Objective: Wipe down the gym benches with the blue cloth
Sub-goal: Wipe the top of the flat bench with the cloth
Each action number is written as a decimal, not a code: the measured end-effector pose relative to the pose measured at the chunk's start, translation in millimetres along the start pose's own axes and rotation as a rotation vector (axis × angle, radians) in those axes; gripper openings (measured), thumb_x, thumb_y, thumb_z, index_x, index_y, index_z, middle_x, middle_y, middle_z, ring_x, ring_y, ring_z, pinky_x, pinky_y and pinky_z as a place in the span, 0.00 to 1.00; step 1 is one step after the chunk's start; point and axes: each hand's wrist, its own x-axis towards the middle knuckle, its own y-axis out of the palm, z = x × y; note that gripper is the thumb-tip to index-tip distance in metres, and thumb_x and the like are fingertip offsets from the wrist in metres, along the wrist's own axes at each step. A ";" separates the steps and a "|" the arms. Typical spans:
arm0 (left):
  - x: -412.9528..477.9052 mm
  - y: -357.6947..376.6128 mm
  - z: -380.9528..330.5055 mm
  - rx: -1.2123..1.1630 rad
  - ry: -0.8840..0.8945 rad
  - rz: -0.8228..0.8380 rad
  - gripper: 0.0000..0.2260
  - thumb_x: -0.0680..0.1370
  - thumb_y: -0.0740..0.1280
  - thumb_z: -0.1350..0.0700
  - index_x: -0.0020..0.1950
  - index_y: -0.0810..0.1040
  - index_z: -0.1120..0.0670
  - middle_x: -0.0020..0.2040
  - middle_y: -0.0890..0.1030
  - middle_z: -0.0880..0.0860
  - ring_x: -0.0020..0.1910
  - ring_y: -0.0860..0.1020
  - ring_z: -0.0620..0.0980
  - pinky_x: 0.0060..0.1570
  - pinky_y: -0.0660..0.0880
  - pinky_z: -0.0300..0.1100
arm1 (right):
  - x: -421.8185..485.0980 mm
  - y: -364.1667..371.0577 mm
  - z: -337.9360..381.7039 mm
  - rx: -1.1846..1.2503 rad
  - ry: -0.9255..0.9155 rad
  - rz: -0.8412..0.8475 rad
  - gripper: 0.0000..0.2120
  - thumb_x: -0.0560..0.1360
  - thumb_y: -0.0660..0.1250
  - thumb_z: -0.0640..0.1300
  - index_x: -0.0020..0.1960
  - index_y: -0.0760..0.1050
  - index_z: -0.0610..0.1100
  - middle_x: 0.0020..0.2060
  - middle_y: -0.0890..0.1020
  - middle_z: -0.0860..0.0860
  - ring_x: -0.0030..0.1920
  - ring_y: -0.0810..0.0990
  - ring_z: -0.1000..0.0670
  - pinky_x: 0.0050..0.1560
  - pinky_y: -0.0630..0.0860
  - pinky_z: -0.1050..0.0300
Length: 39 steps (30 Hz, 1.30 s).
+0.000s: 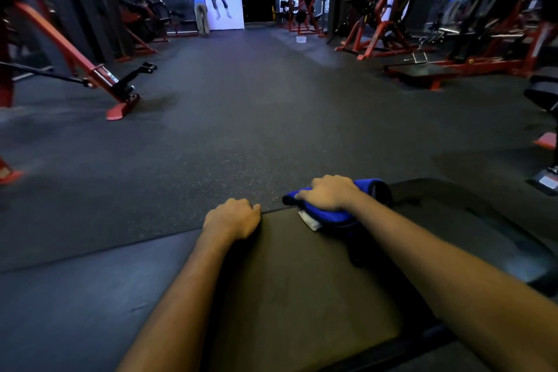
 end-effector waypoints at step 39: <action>-60.7 -22.1 155.5 -0.001 -0.329 -0.203 0.19 0.83 0.52 0.51 0.62 0.76 0.59 0.64 0.76 0.62 0.62 0.75 0.61 0.64 0.68 0.52 | -14.1 22.8 184.2 -0.014 -0.391 0.088 0.31 0.80 0.51 0.67 0.71 0.71 0.47 0.71 0.72 0.42 0.69 0.72 0.40 0.65 0.67 0.48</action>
